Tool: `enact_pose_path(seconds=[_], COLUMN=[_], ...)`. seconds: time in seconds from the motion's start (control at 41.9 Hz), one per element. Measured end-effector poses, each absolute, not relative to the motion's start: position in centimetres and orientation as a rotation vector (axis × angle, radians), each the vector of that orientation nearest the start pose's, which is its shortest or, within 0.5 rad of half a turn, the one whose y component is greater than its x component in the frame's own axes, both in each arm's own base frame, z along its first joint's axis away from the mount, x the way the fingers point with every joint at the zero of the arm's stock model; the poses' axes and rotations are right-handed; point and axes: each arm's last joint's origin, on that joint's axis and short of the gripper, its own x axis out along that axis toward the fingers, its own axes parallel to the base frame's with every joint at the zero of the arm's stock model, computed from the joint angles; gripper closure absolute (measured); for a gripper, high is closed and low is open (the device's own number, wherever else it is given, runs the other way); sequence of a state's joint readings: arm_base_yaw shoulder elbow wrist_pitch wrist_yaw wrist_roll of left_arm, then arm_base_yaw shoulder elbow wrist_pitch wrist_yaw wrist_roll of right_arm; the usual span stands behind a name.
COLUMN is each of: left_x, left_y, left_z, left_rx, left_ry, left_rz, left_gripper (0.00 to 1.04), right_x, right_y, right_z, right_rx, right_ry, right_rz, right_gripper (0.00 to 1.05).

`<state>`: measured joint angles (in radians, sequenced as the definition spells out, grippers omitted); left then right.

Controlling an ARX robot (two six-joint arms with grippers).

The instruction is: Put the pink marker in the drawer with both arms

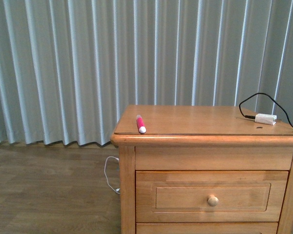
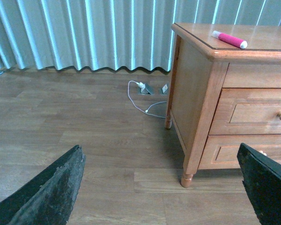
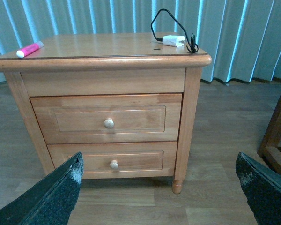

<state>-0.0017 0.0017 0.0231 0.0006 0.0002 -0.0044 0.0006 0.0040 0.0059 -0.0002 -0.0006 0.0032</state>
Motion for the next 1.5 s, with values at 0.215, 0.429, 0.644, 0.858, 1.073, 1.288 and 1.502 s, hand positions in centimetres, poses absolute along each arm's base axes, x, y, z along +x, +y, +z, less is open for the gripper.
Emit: enact_pose_path(seconds=[0.215,0.429,0.644,0.858,1.073,1.288,1.502], left_x=[9.6,9.6,9.6,9.6,9.6,9.6,9.6], left_y=[0.0,0.0,0.0,0.0,0.0,0.0,0.0], left_z=[17.1,17.1,17.1,17.1,17.1,17.1,17.1], left_rx=[-0.004,-0.004,-0.004,-0.004,-0.004,-0.004,-0.004], left_ry=[-0.022,-0.022,-0.022,-0.022,-0.022,-0.022,-0.022], left_rz=[-0.002,-0.002,-0.002,-0.002,-0.002,-0.002,-0.002], left_gripper=[0.06,0.06,0.06,0.06,0.06,0.06,0.06], right_x=[9.8,9.8,9.8,9.8,10.9,15.5,23.5], right_y=[0.0,0.0,0.0,0.0,-0.2,0.9,3.3], right_z=[16.5,16.5,16.5,16.5,16.3,17.7,15.9], right_rx=[0.003,0.003,0.003,0.004,0.13,0.112,0.081], right_ry=[-0.002,-0.002,-0.002,0.001,0.283,0.258,0.314], right_rz=[0.001,0.001,0.001,0.004,0.108,0.119,0.101], right_gripper=[0.09,0.09,0.09,0.09,0.09,0.09,0.09])
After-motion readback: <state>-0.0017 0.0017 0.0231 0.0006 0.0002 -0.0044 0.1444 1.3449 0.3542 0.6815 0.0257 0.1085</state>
